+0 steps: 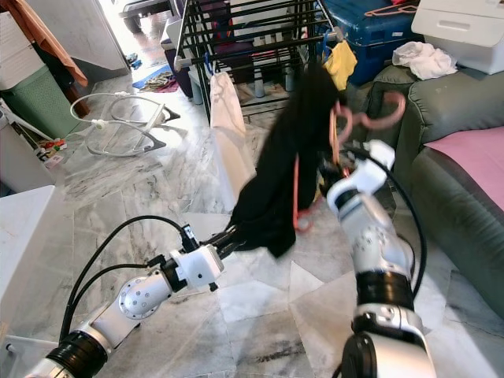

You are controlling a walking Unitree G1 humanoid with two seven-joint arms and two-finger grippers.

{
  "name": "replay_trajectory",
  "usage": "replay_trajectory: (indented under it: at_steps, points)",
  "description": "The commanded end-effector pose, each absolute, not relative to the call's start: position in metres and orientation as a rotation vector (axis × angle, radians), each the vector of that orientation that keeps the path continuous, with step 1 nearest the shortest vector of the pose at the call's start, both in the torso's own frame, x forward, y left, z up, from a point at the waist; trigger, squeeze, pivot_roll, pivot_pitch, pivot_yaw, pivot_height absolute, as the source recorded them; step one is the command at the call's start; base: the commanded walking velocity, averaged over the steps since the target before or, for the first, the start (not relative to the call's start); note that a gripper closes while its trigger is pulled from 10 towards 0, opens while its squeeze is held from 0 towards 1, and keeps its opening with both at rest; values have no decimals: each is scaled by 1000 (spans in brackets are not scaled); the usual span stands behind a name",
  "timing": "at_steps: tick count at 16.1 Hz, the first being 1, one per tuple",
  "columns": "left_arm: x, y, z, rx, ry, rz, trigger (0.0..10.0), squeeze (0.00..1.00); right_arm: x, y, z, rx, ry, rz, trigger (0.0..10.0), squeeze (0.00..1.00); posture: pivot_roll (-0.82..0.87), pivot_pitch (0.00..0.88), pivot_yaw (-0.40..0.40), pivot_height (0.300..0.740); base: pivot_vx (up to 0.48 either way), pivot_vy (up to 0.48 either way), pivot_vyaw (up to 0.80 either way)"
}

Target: Hang hanger

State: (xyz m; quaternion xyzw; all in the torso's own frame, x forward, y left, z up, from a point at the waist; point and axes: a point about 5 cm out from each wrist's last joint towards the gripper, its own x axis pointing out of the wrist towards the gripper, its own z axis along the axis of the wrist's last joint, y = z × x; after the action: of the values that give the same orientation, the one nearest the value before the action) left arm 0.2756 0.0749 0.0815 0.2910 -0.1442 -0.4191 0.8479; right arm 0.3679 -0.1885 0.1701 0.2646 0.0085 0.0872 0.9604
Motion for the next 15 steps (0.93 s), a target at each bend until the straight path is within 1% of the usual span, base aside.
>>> replay_trajectory:
  at_steps: [1,3,4,6,8,10,12,13,14,15]
  points:
    - [274,75,70,622,-226,-934,10000,0,374,-170,197,495,-82,247,10000,0,-181,0,165,740,0,0,0]
    - [273,70,62,628,-175,-978,10000,0,375,-151,206,485,-102,304,10000,0,-193,0,172,740,0,0,0]
    - [274,66,59,626,-149,-994,10000,0,373,-137,208,455,-105,353,10000,0,-194,0,172,740,0,0,0]
    - [277,56,53,644,-118,-1005,10000,0,361,-106,205,322,-111,481,10000,0,-201,0,176,740,0,0,0]
    - [278,50,49,653,-91,-1006,10000,0,349,-89,197,238,-111,566,10000,0,-206,0,176,740,0,0,0]
    - [277,49,44,664,-66,-1010,10000,0,344,-86,192,214,-109,587,10000,0,-209,0,177,740,0,0,0]
    - [273,48,33,658,-9,-1028,10000,0,333,-86,180,113,-141,578,10000,0,-213,0,186,740,0,0,0]
    - [273,49,32,647,-2,-1030,10000,216,331,-87,179,79,-170,570,10000,0,-214,0,189,740,0,0,0]
    - [272,49,31,627,1,-1017,10000,1000,327,-89,179,44,-198,552,10000,0,-215,0,191,740,0,0,0]
    - [272,50,30,619,-3,-1005,10000,1000,325,-91,178,25,-213,541,10000,0,-216,0,194,740,0,0,0]
